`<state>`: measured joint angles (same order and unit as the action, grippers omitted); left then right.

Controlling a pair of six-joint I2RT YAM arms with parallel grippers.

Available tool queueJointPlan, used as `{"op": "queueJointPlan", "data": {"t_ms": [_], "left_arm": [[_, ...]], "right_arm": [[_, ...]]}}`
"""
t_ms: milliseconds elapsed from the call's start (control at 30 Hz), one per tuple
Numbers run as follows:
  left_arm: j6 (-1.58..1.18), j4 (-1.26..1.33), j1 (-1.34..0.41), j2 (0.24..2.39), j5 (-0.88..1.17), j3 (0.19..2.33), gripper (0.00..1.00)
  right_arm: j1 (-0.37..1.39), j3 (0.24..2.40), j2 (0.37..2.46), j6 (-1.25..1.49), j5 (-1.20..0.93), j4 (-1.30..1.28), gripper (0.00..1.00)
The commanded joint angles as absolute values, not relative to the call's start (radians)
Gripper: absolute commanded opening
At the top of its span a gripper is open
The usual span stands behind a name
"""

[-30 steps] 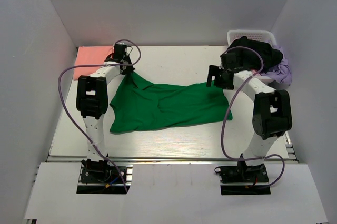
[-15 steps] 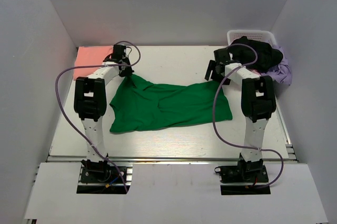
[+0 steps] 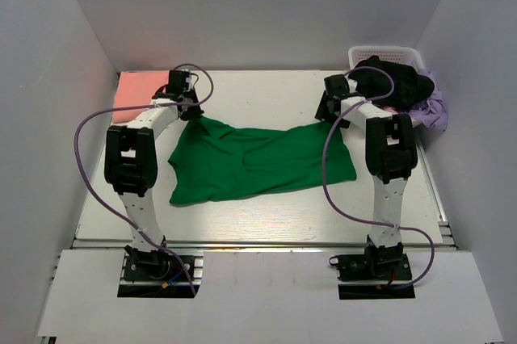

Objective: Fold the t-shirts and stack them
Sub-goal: Grap the side of the flattened tshirt furthest away from the robot with both arms

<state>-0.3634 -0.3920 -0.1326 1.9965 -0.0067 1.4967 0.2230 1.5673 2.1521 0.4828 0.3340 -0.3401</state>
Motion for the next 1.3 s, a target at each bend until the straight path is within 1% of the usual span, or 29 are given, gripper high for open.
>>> {"op": "queueJointPlan", "data": {"t_ms": [0, 200, 367, 533, 700, 933, 1033, 1067, 1100, 1200, 1233, 1267], "left_arm": [[-0.356, -0.390, -0.127, 1.899, 0.018, 1.479, 0.00], [-0.356, -0.379, -0.137, 1.890, 0.043, 1.459, 0.00], [-0.347, -0.379, -0.137, 1.890, 0.043, 1.459, 0.00], [-0.347, -0.379, -0.137, 1.890, 0.052, 1.448, 0.00], [-0.347, -0.368, -0.137, 1.890, 0.072, 1.448, 0.00], [-0.337, -0.368, -0.137, 1.890, 0.072, 1.448, 0.00], [-0.337, -0.368, -0.137, 1.890, 0.072, 1.448, 0.00], [-0.337, -0.368, -0.137, 1.890, 0.072, 1.448, 0.00], [-0.337, -0.377, -0.137, 1.890, 0.072, 1.448, 0.00], [-0.337, -0.377, -0.137, 1.890, 0.072, 1.439, 0.00], [-0.337, -0.377, -0.137, 1.890, 0.072, 1.439, 0.00], [-0.337, -0.377, -0.137, 1.881, 0.072, 1.439, 0.00]], "right_arm": [[0.222, 1.621, 2.195, 0.499, 0.420, -0.331, 0.75], [0.224, 1.686, 2.250, 0.450, 0.430, -0.364, 0.75], [0.236, 1.701, 2.260, 0.410, 0.452, -0.353, 0.73], [0.244, 1.735, 2.247, 0.382, 0.391, -0.360, 0.73], [0.253, 1.732, 2.240, 0.365, 0.411, -0.330, 0.73], [0.250, 1.844, 2.313, 0.327, 0.446, -0.373, 0.73], [0.252, 1.847, 2.318, 0.314, 0.437, -0.357, 0.73], [0.250, 1.848, 2.318, 0.321, 0.436, -0.354, 0.72], [0.249, 1.850, 2.321, 0.327, 0.440, -0.356, 0.64], [0.247, 1.824, 2.310, 0.354, 0.440, -0.382, 0.52], [0.247, 1.818, 2.309, 0.354, 0.440, -0.390, 0.50], [0.248, 1.812, 2.307, 0.374, 0.446, -0.396, 0.50]]}}
